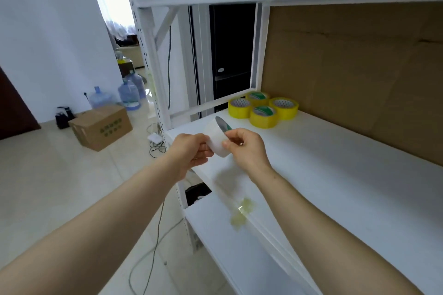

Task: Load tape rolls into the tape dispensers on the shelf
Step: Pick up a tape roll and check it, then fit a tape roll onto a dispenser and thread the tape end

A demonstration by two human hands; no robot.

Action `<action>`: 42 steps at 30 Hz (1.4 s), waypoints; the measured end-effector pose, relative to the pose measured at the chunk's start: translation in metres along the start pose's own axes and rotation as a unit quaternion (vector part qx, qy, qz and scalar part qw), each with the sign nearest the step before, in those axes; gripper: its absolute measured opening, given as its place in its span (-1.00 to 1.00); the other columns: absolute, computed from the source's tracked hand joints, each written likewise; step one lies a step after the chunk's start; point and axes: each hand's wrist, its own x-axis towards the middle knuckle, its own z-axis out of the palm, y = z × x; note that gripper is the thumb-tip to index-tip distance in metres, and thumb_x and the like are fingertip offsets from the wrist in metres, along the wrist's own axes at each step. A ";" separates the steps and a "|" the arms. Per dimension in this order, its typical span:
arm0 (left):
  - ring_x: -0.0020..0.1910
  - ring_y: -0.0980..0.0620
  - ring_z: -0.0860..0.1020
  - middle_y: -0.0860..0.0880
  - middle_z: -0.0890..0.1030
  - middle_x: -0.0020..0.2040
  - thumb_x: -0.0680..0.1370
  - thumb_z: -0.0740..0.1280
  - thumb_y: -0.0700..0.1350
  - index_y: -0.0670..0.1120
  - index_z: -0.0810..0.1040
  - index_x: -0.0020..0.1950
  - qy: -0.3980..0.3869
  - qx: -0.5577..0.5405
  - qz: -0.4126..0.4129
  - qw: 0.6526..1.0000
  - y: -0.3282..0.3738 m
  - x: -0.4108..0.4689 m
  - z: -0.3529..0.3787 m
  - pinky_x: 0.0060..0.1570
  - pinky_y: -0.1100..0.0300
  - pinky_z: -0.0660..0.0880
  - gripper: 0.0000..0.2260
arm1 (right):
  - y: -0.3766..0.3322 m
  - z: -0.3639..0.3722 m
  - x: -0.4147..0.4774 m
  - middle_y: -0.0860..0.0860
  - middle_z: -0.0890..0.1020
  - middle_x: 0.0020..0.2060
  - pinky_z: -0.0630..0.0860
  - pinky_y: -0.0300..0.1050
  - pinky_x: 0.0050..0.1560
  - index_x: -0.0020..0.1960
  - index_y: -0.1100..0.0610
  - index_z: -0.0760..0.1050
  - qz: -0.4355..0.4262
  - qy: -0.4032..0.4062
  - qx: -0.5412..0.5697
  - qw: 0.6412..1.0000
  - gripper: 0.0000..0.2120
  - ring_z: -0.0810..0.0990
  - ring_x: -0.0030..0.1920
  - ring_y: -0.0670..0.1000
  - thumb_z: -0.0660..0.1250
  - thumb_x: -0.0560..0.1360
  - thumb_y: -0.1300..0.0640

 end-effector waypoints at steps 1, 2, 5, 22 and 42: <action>-0.25 -0.02 0.56 -0.11 0.57 -0.25 0.55 0.25 -0.19 -0.16 0.53 -0.17 0.004 0.010 -0.003 1.000 0.002 0.014 -0.005 -0.07 0.11 0.54 -0.88 | 0.001 0.007 0.013 0.02 0.62 -0.02 0.48 -0.17 0.11 0.13 0.18 0.56 -0.001 -0.003 -0.024 1.000 -0.78 0.55 -0.01 -0.03 0.36 0.48 0.23; -0.22 -0.03 0.55 -0.12 0.56 -0.22 0.55 0.25 -0.20 -0.15 0.51 -0.17 0.009 0.023 -0.002 1.000 0.003 0.027 -0.010 -0.04 0.10 0.54 -0.89 | 0.003 0.015 0.025 0.03 0.63 0.02 0.48 -0.14 0.14 0.12 0.17 0.57 -0.005 -0.006 -0.053 0.999 -0.78 0.56 0.03 -0.01 0.35 0.48 0.22; -0.13 -0.06 0.48 -0.16 0.50 -0.08 0.55 0.27 -0.20 -0.18 0.47 -0.14 0.026 0.072 0.000 0.997 0.007 0.065 -0.026 0.05 0.08 0.51 -0.91 | 0.009 0.037 0.058 0.06 0.64 0.06 0.49 -0.05 0.15 0.10 0.16 0.59 -0.025 -0.019 -0.157 0.987 -0.80 0.56 0.09 0.06 0.32 0.48 0.22; 0.19 -0.12 0.50 -0.15 0.54 0.20 0.52 0.18 -0.28 -0.19 0.49 0.24 -0.185 0.439 0.238 0.847 0.051 0.251 -0.089 0.11 0.14 0.42 -0.69 | 0.036 0.157 0.167 0.08 0.57 0.04 0.45 -0.12 -0.05 0.16 -0.06 0.59 0.056 -0.029 -0.398 0.915 -0.71 0.46 0.12 0.07 0.27 0.47 0.09; 0.18 -0.18 0.49 -0.17 0.50 0.22 0.53 0.20 -0.18 -0.16 0.40 0.30 -0.224 0.559 0.287 0.745 0.081 0.312 -0.006 -0.01 0.07 0.44 -0.67 | 0.074 0.059 0.285 0.08 0.58 0.16 0.36 -0.01 0.18 0.20 0.06 0.49 0.130 0.026 -0.583 0.802 -0.75 0.48 0.21 0.13 0.19 0.56 0.19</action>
